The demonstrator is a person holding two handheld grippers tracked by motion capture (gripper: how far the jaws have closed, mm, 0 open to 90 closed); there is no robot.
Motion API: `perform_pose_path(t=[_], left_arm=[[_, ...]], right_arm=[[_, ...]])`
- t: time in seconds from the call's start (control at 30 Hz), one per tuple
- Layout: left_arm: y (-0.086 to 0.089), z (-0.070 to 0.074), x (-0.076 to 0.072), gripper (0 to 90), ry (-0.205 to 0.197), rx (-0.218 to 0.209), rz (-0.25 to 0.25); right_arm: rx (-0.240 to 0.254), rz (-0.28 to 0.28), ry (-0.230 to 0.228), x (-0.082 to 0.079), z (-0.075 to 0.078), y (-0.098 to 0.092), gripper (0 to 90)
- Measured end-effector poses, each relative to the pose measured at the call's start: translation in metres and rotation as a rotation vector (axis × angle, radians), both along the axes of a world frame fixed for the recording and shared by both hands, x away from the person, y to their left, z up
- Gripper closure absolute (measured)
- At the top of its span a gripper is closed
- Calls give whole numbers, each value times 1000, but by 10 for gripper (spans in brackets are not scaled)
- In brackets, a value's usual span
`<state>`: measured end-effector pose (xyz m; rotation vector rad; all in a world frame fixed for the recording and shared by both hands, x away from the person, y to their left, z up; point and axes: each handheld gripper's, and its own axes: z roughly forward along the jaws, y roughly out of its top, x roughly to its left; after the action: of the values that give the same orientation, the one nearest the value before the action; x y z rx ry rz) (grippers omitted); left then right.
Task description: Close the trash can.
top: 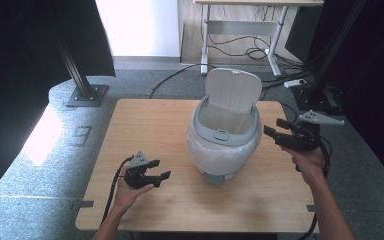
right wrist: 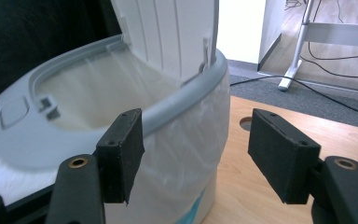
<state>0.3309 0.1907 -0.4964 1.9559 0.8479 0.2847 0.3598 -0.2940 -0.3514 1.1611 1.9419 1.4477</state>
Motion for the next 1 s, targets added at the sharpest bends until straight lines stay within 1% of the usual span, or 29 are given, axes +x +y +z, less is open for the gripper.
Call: perform_pose_path(t=[0.07, 0.13, 0.3, 0.53, 0.67, 0.7, 0.73, 0.77, 0.9, 0.97, 1.0], left_arm=[[0, 0, 0, 317, 1, -1, -2], [0, -1, 0, 317, 4, -4, -3], [-2, -3, 0, 318, 9, 3, -8], [0, -3, 0, 318, 11, 0, -8], [0, -3, 0, 318, 13, 2, -10], [0, -3, 0, 317, 13, 2, -10], [0, -3, 0, 317, 13, 2, -9], [0, -3, 0, 317, 14, 2, -9], [0, -3, 0, 317, 13, 2, -10], [0, -3, 0, 317, 15, 1, -9], [0, -3, 0, 317, 17, 1, -7]], right_arm=[[-1, 3, 6, 9, 6, 4, 346], [-2, 4, 6, 11, 8, 5, 345], [-16, 12, 14, 26, 18, 12, 339], [5, 9, 13, 46, 31, 18, 333], [11, 11, 22, 58, 36, 21, 325], [14, 13, 25, 61, 38, 22, 323], [29, 15, 28, 67, 41, 23, 322], [29, 15, 28, 67, 41, 23, 322], [56, 23, 31, 77, 46, 27, 318], [64, 33, 30, 81, 47, 29, 316], [76, 44, 30, 85, 48, 32, 315]])
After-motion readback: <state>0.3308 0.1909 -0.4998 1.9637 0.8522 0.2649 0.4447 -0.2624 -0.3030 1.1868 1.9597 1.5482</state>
